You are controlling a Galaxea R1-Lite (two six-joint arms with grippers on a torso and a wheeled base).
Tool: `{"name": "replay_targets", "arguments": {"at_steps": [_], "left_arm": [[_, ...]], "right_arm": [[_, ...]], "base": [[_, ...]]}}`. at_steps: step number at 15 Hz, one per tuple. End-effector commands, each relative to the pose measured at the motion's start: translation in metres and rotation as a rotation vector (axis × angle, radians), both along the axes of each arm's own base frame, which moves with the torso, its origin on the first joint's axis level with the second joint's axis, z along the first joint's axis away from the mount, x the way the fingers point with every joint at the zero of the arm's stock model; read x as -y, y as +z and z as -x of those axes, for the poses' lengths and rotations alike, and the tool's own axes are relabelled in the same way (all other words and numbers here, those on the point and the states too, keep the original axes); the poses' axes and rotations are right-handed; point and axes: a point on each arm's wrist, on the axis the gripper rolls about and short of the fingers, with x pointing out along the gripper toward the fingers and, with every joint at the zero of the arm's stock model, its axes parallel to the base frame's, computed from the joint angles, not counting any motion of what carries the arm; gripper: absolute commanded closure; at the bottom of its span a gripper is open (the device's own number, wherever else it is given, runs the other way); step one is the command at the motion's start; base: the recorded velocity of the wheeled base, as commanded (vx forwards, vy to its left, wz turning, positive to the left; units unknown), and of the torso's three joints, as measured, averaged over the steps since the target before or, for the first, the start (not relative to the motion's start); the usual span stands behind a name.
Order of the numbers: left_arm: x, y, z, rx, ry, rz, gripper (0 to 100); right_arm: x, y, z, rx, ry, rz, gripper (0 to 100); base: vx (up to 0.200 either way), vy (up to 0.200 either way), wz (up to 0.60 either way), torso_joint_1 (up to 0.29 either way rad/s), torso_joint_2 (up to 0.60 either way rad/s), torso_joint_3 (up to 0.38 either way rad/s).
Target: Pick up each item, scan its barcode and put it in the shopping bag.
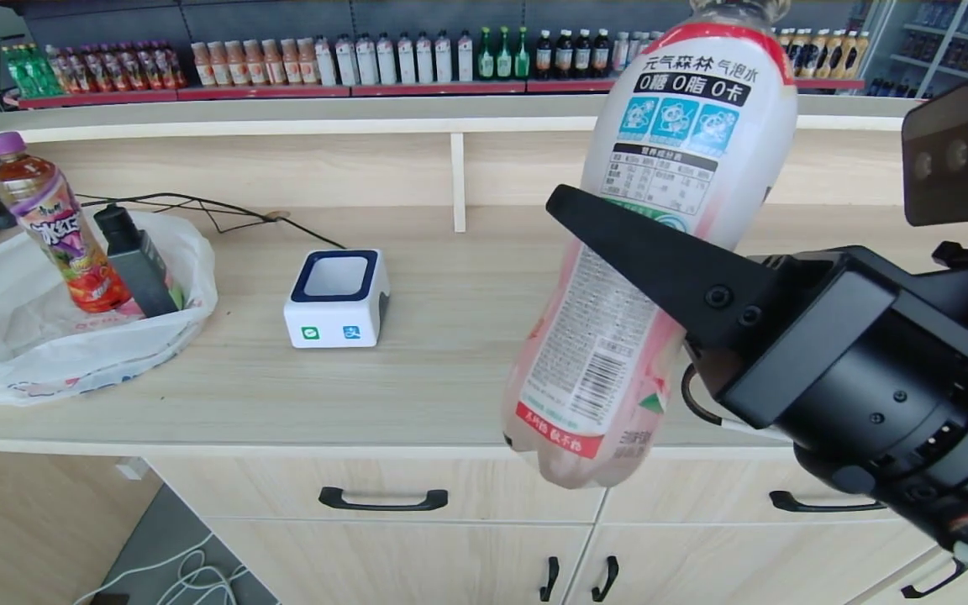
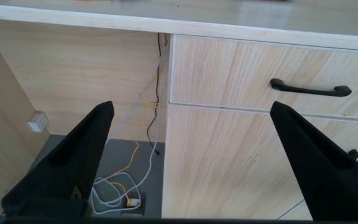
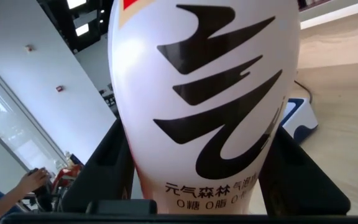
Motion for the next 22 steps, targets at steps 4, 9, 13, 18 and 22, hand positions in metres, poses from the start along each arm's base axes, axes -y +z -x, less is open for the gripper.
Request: {"name": "replay_targets", "arguments": {"at_steps": [4, 9, 13, 18, 22], "left_arm": [[0.0000, 0.0000, 0.0000, 0.000, 0.000, 0.000, 0], [0.0000, 0.0000, 0.0000, 0.000, 0.000, 0.000, 0], [0.0000, 0.0000, 0.0000, 0.000, 0.000, 0.000, 0], [0.0000, 0.0000, 0.0000, 0.000, 0.000, 0.000, 0], [0.0000, 0.0000, 0.0000, 0.000, 0.000, 0.000, 0]], "right_arm": [[-0.0097, -0.0024, 0.0011, -0.002, 0.027, 0.010, 100], [-0.0092, -0.0025, 0.0037, -0.001, 0.030, 0.011, 100], [-0.0077, -0.0020, 0.0048, 0.002, 0.030, 0.009, 100], [-0.0078, -0.0016, 0.0047, 0.003, 0.030, 0.008, 100], [-0.0096, 0.0000, 0.0036, 0.021, 0.028, 0.013, 100]], "base": [[0.000, 0.000, 0.00, 0.000, 0.00, 0.000], [0.000, 0.000, 0.00, 0.000, 0.00, 0.000], [0.000, 0.000, 0.00, 0.000, 0.00, 0.000], [0.000, 0.000, 0.00, 0.000, 0.00, 0.000], [0.000, 0.000, 0.00, 0.000, 0.00, 0.000]]}}
